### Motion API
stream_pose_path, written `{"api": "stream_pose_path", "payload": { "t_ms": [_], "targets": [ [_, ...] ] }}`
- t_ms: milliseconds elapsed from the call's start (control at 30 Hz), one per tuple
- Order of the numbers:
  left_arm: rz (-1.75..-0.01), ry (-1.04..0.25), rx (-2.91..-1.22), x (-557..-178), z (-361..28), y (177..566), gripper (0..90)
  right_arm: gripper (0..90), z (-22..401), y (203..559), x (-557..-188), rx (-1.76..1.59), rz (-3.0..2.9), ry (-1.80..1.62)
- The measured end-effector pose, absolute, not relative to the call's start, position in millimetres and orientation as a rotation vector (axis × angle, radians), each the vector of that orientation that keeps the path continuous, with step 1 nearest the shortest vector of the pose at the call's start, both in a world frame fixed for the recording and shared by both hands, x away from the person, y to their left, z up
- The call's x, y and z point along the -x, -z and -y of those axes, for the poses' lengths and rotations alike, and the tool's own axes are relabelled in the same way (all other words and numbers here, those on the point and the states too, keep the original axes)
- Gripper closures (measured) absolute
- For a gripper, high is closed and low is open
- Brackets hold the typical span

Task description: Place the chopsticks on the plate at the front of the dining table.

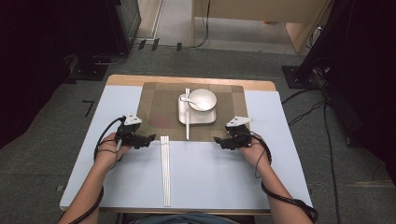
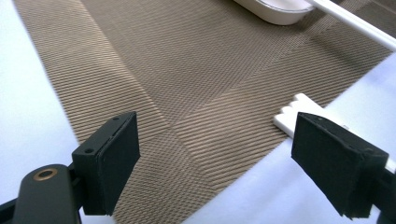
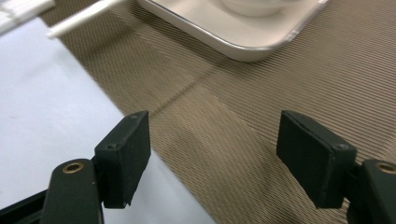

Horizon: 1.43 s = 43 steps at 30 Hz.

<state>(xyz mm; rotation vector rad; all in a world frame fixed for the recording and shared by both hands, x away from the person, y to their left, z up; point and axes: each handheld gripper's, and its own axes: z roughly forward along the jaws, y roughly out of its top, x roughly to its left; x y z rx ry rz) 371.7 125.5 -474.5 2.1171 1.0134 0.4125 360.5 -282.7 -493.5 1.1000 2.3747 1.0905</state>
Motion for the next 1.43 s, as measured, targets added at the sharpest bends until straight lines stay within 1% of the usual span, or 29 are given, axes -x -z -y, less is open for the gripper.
{"api": "stream_pose_path", "payload": {
  "t_ms": [100, 167, 200, 433, 533, 600, 700, 767, 1433],
  "targets": [
    [-1.008, -0.43, -2.124, -372, -129, 476, 15.0, 26.3, 287, 494, -360, -1.093, -2.376, -1.075],
    [-1.017, -0.482, -2.168, -373, -135, 481, 15.0, 26.3, 294, 496, -361, -1.101, -2.368, -1.047],
    [-1.018, -0.487, -2.167, -373, -137, 483, 15.0, 26.3, 297, 496, -361, -1.107, -2.365, -1.043],
    [-1.063, -0.478, -2.137, -378, -151, 489, 15.0, 26.2, 311, 500, -365, -1.144, -2.329, -1.055],
    [-1.093, -0.451, -2.123, -381, -158, 494, 14.6, 25.6, 316, 499, -365, -1.16, -2.333, -1.048],
    [-1.089, -0.448, -2.114, -382, -158, 495, 14.1, 23.4, 317, 501, -364, -1.142, -2.335, -1.06],
    [-1.095, -0.451, -2.11, -381, -157, 496, 12.4, 15.5, 314, 502, -365, -1.127, -2.36, -1.058],
    [-1.098, -0.447, -2.108, -382, -157, 497, 11.8, 11.9, 312, 502, -365, -1.113, -2.372, -1.048],
    [-1.102, -0.446, -2.107, -382, -157, 497, 11.6, 11.1, 311, 502, -365, -1.108, -2.378, -1.04]
  ]
}}
